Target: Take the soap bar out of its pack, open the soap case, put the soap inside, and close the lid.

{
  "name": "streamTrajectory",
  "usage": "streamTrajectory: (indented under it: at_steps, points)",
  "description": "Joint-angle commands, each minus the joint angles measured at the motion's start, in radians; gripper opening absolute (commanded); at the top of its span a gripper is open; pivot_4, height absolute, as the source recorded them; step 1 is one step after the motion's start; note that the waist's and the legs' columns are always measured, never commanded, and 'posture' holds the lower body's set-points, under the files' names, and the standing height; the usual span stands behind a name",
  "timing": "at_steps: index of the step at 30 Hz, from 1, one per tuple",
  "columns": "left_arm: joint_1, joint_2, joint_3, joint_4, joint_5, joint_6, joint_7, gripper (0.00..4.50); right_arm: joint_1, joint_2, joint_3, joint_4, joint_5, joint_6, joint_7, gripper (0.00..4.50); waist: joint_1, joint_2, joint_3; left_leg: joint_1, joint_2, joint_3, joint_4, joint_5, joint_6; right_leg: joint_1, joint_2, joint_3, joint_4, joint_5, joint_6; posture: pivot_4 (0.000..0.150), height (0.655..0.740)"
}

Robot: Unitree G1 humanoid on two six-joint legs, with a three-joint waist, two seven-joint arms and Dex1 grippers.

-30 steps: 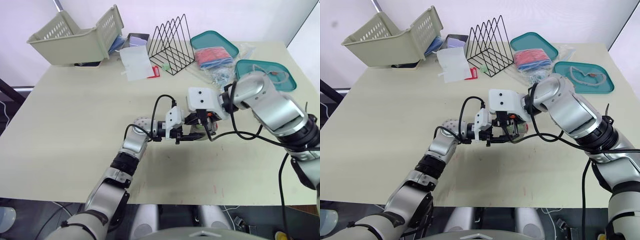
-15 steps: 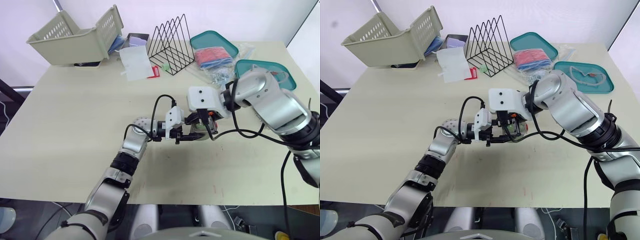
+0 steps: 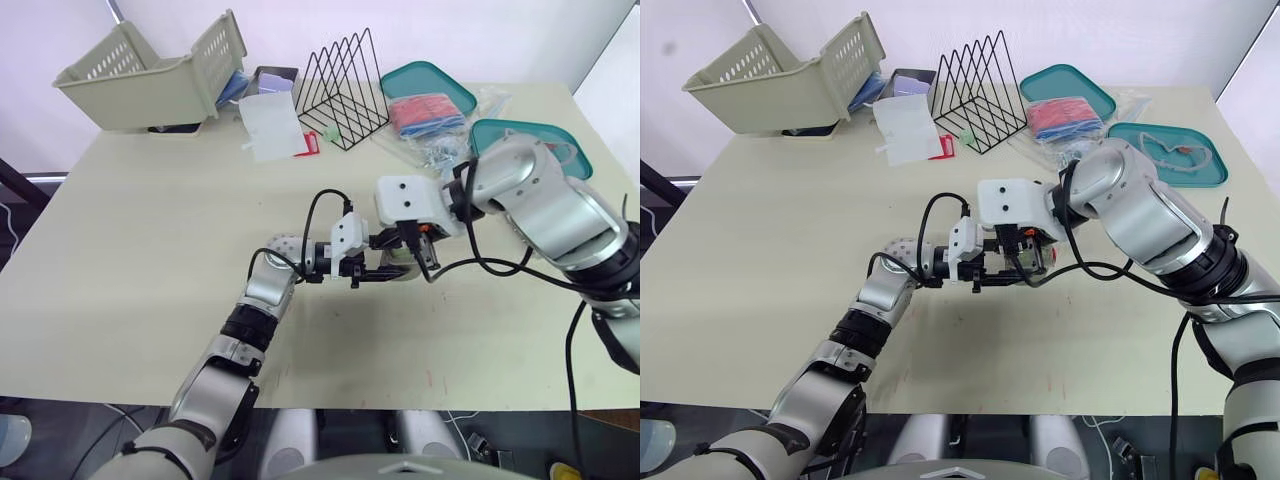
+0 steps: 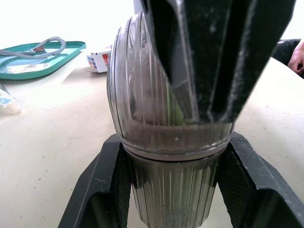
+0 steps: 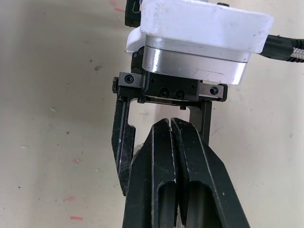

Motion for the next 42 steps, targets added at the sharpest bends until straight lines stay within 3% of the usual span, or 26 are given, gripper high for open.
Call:
streamTrajectory:
  at_steps: [1,21,42]
  points:
    - [-0.003,0.004,0.011,-0.037,-0.022,-0.026,-0.01,1.95,0.007,-0.017,0.004,-0.002,-0.017,0.026,-0.002,0.05,0.0,0.0,0.0,0.0,0.0,0.0,0.0,0.0,0.0,0.0,0.0,0.0,0.0,0.0,0.0,0.15,0.74]
    - [-0.007,0.003,0.01,-0.032,-0.021,-0.03,-0.013,1.95,0.006,-0.052,0.004,-0.003,-0.016,0.05,0.017,0.05,0.0,0.0,0.0,0.0,0.0,0.0,0.0,0.0,0.0,0.0,0.0,0.0,0.0,0.0,0.0,0.15,0.74]
    - [-0.005,0.004,0.011,-0.036,-0.021,-0.026,-0.009,1.95,-0.012,-0.004,0.057,0.043,-0.073,0.009,-0.005,0.05,-0.001,0.0,0.0,0.0,0.0,0.0,0.0,0.0,0.0,0.0,0.0,0.0,0.0,0.0,0.0,0.15,0.74]
